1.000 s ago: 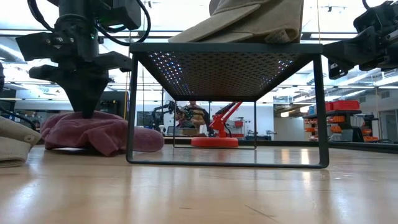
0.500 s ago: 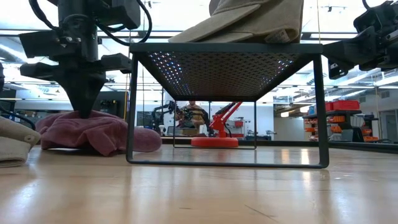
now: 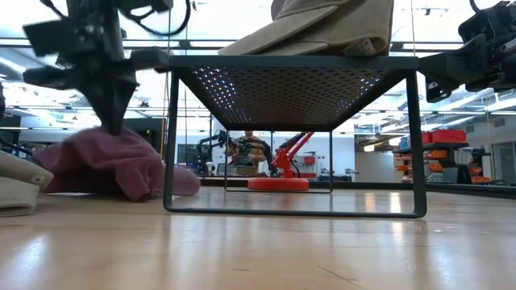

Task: Pick & Place hat
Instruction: Stack the red cap on top of the red cap on the shelf

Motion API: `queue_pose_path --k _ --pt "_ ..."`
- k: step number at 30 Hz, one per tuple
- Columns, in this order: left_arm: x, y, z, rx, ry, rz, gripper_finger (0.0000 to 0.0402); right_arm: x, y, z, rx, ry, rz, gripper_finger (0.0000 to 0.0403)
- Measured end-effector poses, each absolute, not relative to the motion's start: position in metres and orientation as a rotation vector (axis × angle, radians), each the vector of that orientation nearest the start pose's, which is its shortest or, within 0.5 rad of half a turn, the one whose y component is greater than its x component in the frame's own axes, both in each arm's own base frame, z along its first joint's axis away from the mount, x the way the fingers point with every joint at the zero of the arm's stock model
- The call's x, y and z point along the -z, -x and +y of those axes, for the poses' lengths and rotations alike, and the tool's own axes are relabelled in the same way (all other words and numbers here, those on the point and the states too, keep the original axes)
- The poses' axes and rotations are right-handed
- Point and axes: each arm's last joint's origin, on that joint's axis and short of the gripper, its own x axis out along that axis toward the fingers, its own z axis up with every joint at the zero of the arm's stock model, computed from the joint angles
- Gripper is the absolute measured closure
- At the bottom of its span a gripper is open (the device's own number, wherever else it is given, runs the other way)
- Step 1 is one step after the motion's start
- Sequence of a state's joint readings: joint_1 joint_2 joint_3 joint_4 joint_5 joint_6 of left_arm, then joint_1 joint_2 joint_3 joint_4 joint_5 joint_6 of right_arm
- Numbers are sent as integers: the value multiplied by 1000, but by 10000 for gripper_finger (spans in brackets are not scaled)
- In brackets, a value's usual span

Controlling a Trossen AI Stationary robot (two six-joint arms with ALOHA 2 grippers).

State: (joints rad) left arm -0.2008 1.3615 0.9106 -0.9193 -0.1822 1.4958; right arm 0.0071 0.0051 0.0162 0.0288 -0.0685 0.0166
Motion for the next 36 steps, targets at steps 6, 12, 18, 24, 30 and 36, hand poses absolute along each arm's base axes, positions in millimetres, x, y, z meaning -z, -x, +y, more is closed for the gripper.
queue_pose_path --k 6,12,18,24,30,36 --pt "-241 -226 -41 959 -1449 1083 396 -171 -97 3 -76 -15 -39 376" --pt "-262 -223 -41 900 -1408 1072 396 -171 -97 3 -76 -15 -39 376" --pt "-276 -216 -41 874 -1387 1088 396 -171 -97 3 -76 -15 -38 376" --pt "-295 -214 -42 815 -1350 1073 396 -171 -97 3 -76 -15 -35 376" --pt "-316 -209 -41 770 -1331 1068 396 -171 -97 3 -76 -15 -36 376" --pt "-338 -208 -40 703 -1326 1038 396 -171 -97 3 -76 -15 -37 376"
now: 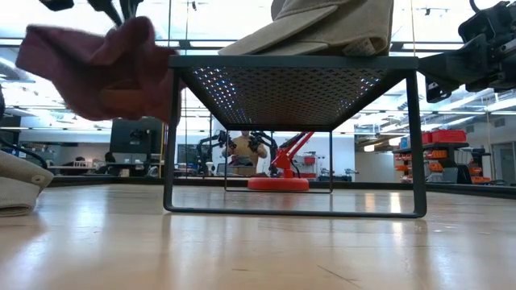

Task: Pick & Place hat
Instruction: Stack the red cap on top of the red cap on the shelf

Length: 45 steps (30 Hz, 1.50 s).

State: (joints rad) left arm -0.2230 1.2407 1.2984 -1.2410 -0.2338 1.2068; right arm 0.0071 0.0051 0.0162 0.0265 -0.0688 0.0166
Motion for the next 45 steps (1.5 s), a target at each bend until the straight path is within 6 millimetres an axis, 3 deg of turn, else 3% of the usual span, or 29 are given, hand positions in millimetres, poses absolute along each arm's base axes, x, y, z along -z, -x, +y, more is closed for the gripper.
queue_pose_path --k 23,35,45 --pt "-407 -203 -32 330 -1314 950 396 -171 -97 3 -76 -15 -39 376" --pt "-415 -208 -24 157 -1160 912 396 -171 -97 3 -77 -15 -39 376" --pt "-428 -221 -24 -10 -964 731 396 -171 -97 3 -76 -15 -39 376"
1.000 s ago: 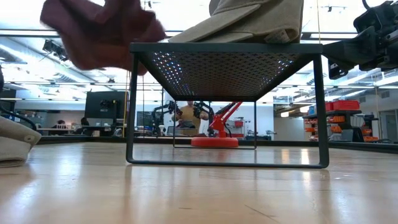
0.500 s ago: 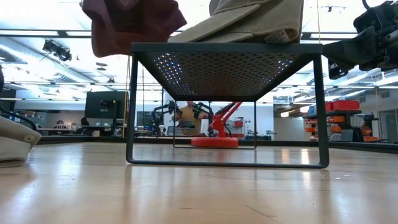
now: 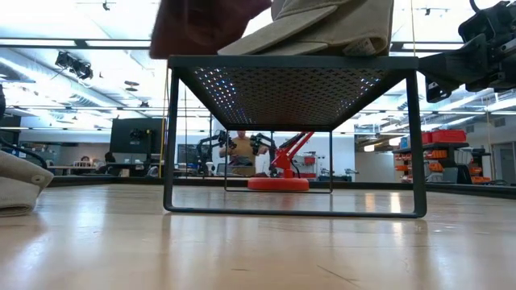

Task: Pick & Place hat
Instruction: Stack the red cap on top of the red cap on the shelf

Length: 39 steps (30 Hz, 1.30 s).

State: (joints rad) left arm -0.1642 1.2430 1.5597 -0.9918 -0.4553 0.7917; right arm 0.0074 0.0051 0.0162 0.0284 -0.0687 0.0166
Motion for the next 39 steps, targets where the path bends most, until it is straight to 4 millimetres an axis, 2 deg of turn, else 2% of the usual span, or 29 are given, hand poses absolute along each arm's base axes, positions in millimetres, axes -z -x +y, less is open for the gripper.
queue_pose_path --k 16,24,30,39 --pt "-436 -228 -6 -121 -907 673 395 -171 -97 3 -76 -15 -39 376" --pt "-444 -234 1 -237 -803 584 396 -171 -97 3 -77 -15 -39 376" --pt "-444 -245 5 -299 -707 549 396 -171 -97 3 -76 -15 -39 376" --pt "-431 -269 7 -265 -699 565 396 -171 -97 3 -76 -15 -35 376"
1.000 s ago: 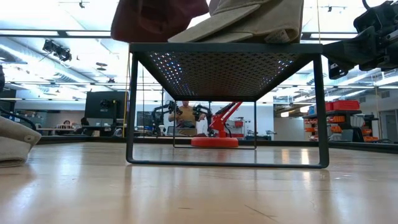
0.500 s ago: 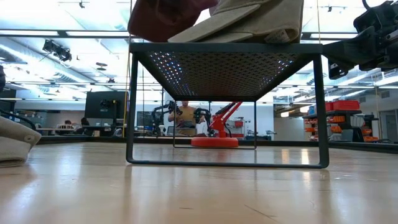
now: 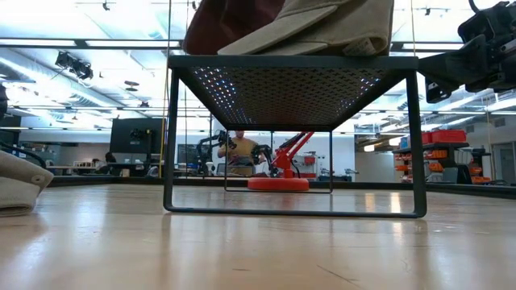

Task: Pick & Place hat
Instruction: Stack the red cap on top of the red cap on the shelf

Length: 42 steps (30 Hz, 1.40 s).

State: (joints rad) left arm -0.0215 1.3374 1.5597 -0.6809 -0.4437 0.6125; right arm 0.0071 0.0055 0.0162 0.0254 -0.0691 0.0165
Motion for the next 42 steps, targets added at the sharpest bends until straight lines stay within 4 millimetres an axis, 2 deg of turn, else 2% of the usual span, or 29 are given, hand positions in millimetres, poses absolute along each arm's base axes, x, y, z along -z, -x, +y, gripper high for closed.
queue_pose_path --k 14,26,42 --pt "-414 -306 30 -382 -594 561 395 -171 -97 3 -76 -15 -37 376" --pt "-401 -323 32 -386 -534 565 395 -171 -97 3 -76 -15 -35 376" --pt "-395 -344 33 -422 -466 482 395 -171 -97 3 -76 -15 -36 376"
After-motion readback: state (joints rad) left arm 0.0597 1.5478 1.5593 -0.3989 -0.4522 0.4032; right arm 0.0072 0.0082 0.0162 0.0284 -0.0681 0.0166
